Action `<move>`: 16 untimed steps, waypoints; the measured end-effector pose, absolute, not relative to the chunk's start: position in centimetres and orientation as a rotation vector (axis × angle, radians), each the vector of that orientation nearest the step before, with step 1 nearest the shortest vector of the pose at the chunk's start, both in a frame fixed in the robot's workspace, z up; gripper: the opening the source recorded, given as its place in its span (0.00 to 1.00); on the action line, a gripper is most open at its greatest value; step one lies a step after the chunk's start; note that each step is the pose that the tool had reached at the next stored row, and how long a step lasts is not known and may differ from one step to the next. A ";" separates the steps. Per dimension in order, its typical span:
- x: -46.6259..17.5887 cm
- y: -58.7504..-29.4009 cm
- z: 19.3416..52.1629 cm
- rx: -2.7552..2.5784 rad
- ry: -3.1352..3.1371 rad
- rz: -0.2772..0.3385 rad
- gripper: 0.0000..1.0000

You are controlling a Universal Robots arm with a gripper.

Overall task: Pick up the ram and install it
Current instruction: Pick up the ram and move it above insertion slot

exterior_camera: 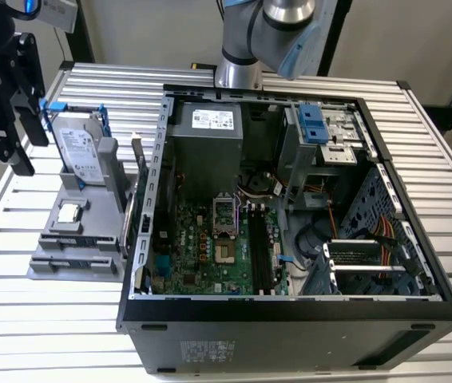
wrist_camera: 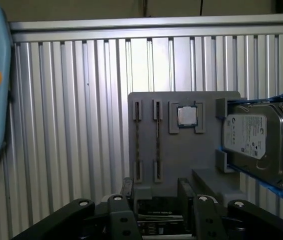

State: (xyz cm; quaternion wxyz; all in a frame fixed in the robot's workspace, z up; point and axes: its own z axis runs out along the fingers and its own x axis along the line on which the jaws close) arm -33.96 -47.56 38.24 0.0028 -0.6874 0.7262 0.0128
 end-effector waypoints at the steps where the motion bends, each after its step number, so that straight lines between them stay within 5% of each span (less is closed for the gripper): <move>1: -34.0 -47.6 38.2 -2.156 2.277 0.040 1.00; 16: -34.0 -47.6 37.5 -2.156 2.277 0.040 1.00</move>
